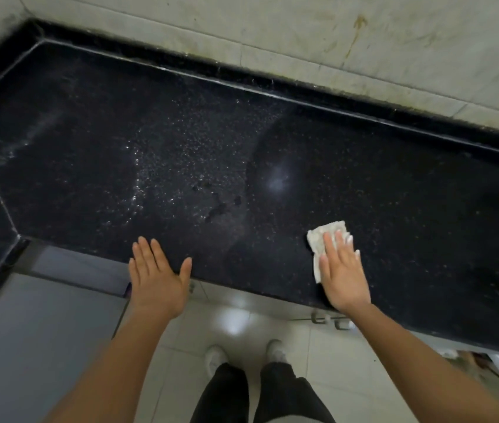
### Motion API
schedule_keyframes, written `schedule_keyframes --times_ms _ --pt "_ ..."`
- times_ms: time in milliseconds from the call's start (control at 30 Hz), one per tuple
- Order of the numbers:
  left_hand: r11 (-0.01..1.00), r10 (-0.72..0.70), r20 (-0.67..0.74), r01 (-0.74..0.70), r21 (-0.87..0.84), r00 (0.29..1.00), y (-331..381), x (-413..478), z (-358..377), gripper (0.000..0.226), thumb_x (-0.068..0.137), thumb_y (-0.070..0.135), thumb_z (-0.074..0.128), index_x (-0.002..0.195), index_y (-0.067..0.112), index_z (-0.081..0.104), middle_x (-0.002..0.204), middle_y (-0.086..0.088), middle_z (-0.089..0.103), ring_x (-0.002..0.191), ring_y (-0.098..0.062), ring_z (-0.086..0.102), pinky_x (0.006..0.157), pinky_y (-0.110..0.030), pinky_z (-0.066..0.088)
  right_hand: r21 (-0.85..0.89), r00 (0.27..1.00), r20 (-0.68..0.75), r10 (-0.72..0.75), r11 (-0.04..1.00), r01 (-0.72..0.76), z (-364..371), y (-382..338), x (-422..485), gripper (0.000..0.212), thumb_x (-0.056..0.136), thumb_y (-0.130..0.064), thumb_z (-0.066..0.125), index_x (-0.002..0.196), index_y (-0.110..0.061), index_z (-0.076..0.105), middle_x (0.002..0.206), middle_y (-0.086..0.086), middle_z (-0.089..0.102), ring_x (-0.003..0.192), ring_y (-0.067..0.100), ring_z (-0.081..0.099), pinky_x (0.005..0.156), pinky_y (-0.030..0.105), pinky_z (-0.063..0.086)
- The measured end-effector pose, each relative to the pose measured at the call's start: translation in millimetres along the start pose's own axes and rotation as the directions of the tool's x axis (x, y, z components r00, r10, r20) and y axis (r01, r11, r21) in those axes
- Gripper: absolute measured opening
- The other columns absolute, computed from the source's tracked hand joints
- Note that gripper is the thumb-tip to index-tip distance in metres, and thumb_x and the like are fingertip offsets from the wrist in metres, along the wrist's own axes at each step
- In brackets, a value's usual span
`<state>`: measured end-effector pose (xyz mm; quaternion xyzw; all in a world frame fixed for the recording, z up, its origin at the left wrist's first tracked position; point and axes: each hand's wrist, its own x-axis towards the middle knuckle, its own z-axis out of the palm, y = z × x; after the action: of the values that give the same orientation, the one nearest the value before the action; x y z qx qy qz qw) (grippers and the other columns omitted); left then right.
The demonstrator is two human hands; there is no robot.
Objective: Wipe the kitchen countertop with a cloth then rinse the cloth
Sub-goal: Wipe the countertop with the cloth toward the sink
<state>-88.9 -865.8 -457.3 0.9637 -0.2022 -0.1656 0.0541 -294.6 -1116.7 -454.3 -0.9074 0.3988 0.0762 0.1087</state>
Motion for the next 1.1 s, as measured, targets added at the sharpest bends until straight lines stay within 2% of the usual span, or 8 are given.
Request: schedule_keyframes --times_ms 167,400,567,633,733,867,967,1100 --pt "0.999 0.008 0.001 -0.008 -0.047 1.000 -1 2 2 0.087 0.088 0.061 0.007 0.145 -0.001 -0.014 0.153 -0.020 -0.022 0.142 -0.029 -0.022 0.115 -0.038 -0.013 0.066 0.959 -0.015 0.283 0.957 -0.282 5 -76 29 0.056 0.102 -0.032 0.018 0.151 -0.012 -0.001 0.158 0.017 -0.003 0.144 0.037 -0.006 0.117 0.046 0.002" --pt "0.994 0.027 -0.010 -0.028 -0.102 1.000 -3 6 7 0.108 0.070 0.074 -0.016 0.145 -0.003 -0.009 0.154 -0.021 -0.016 0.142 -0.028 -0.020 0.114 -0.037 -0.014 0.026 0.920 0.115 -0.374 0.927 0.374 23 -176 15 0.055 0.101 -0.034 0.011 0.151 -0.018 -0.005 0.157 0.009 -0.016 0.143 0.030 -0.019 0.118 0.041 -0.005" --pt "0.995 0.018 0.042 -0.014 -0.096 0.999 -3 7 3 0.107 0.066 0.075 -0.023 0.144 0.000 -0.017 0.153 -0.018 -0.024 0.139 -0.024 -0.028 0.112 -0.036 -0.018 -0.164 0.729 0.111 -0.675 0.711 0.683 8 -111 42 0.053 0.097 -0.035 0.026 0.144 -0.013 0.034 0.149 0.012 0.037 0.138 0.031 0.032 0.110 0.049 0.030" --pt "0.998 0.008 0.063 -0.004 -0.067 0.998 -3 7 2 0.099 0.069 0.070 -0.021 0.141 0.002 -0.023 0.151 -0.018 -0.029 0.137 -0.024 -0.031 0.112 -0.036 -0.018 -0.212 0.816 0.067 -0.574 0.791 0.573 -6 -90 61 0.054 0.094 -0.026 0.032 0.144 -0.006 0.030 0.145 0.018 0.040 0.135 0.035 0.037 0.104 0.052 0.039" --pt "0.998 0.005 0.067 -0.001 -0.063 0.998 -3 6 1 0.097 0.068 0.068 -0.024 0.139 0.002 -0.026 0.148 -0.016 -0.034 0.133 -0.022 -0.036 0.112 -0.036 -0.019 -0.145 0.979 0.057 -0.193 0.969 0.200 -15 -78 89 0.054 0.102 -0.025 0.016 0.150 -0.009 -0.006 0.158 0.017 -0.004 0.145 0.032 -0.005 0.118 0.045 0.008" --pt "0.998 0.015 0.063 -0.011 -0.070 0.998 -4 6 2 0.100 0.063 0.070 -0.035 0.136 0.002 -0.027 0.143 -0.015 -0.037 0.133 -0.021 -0.037 0.110 -0.034 -0.023 -0.010 0.997 0.062 0.051 0.999 -0.051 -9 -119 104 0.055 0.102 -0.029 0.014 0.150 -0.011 -0.008 0.157 0.016 -0.011 0.144 0.034 -0.014 0.118 0.042 -0.004" --pt "0.996 0.024 0.072 -0.018 -0.084 0.997 -3 7 1 0.100 0.063 0.071 -0.034 0.136 0.002 -0.026 0.143 -0.014 -0.037 0.132 -0.020 -0.037 0.107 -0.031 -0.028 -0.062 0.960 0.093 -0.266 0.960 0.272 -1 -154 80 0.054 0.102 -0.021 0.022 0.150 -0.008 0.001 0.157 0.019 -0.003 0.143 0.039 -0.007 0.117 0.049 0.003" --pt "0.996 0.017 0.113 -0.007 -0.089 0.993 -1 8 -3 0.100 0.061 0.073 -0.034 0.135 0.005 -0.029 0.141 -0.011 -0.040 0.130 -0.018 -0.040 0.101 -0.027 -0.034 -0.108 0.669 0.154 -0.728 0.660 0.743 15 -158 45 0.053 0.099 -0.029 0.019 0.148 -0.008 0.024 0.155 0.017 0.019 0.144 0.038 0.011 0.116 0.048 0.015"
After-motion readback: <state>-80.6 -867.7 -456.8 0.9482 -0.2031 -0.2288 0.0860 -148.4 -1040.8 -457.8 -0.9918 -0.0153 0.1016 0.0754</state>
